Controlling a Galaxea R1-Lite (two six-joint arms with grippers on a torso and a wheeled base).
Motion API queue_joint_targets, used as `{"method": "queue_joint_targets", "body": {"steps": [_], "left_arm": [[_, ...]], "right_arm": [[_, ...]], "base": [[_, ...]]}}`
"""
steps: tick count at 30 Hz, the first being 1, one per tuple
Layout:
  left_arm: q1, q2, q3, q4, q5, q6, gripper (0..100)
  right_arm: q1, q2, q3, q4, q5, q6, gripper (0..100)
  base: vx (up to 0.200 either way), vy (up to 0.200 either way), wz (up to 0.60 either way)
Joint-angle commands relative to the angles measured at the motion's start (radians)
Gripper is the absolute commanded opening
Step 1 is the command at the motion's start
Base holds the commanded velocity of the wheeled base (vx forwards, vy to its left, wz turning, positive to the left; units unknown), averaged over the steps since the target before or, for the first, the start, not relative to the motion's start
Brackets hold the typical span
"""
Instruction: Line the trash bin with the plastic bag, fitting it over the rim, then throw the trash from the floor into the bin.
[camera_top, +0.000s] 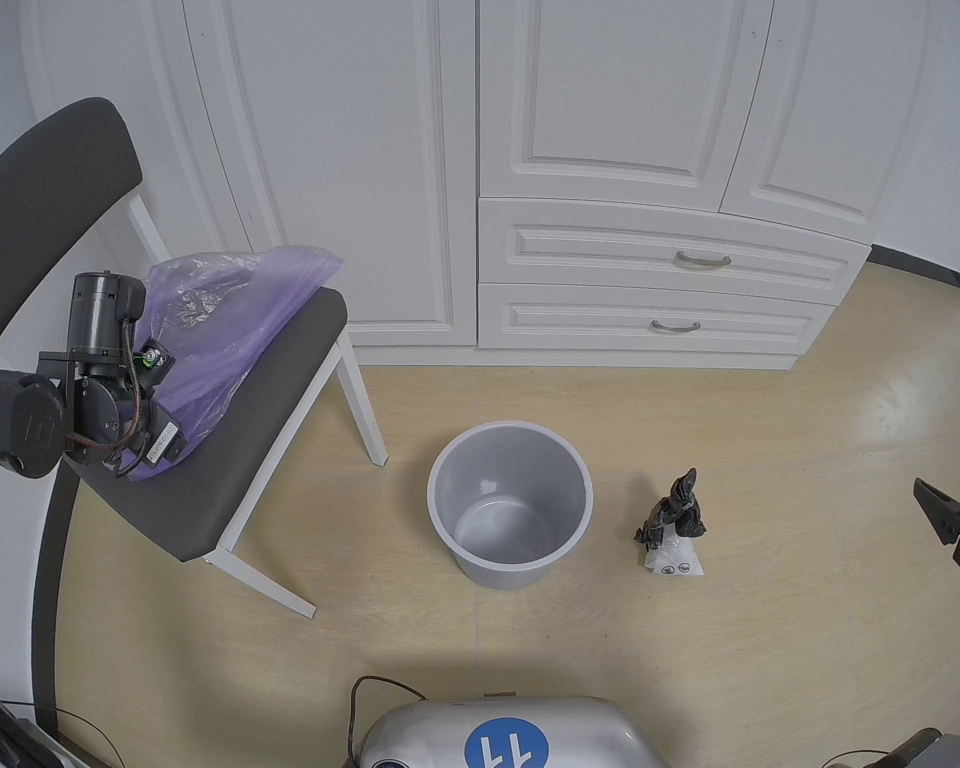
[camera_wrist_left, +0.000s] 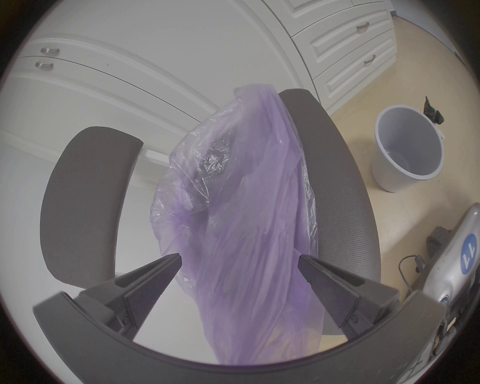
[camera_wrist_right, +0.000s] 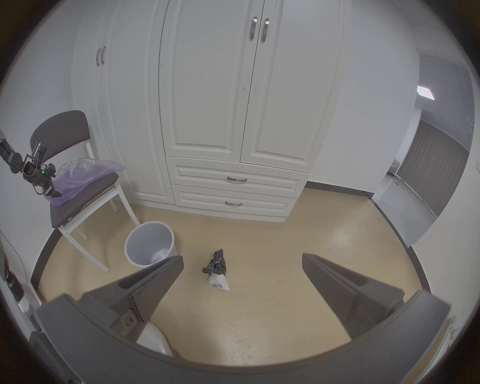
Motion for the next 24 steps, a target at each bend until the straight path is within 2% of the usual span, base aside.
{"method": "queue_joint_targets", "body": {"steps": [1, 12, 18, 24], "left_arm": [[0.004, 0.018, -0.005, -0.003, 0.005, 0.0, 100], [0.007, 0.019, -0.004, -0.001, 0.015, 0.008, 100], [0.007, 0.024, -0.013, -0.001, 0.064, 0.013, 100], [0.011, 0.024, -0.013, -0.003, 0.066, 0.019, 100]], "right_arm": [[-0.001, -0.004, 0.007, -0.003, 0.0, -0.002, 100], [-0.001, -0.002, 0.022, -0.003, 0.0, -0.029, 100], [-0.001, -0.002, 0.027, -0.003, 0.0, -0.033, 100], [-0.001, -0.002, 0.039, -0.003, -0.001, -0.052, 100]], "base": [[0.0, 0.0, 0.0], [0.0, 0.0, 0.0], [0.0, 0.0, 0.0], [0.0, 0.0, 0.0]]}}
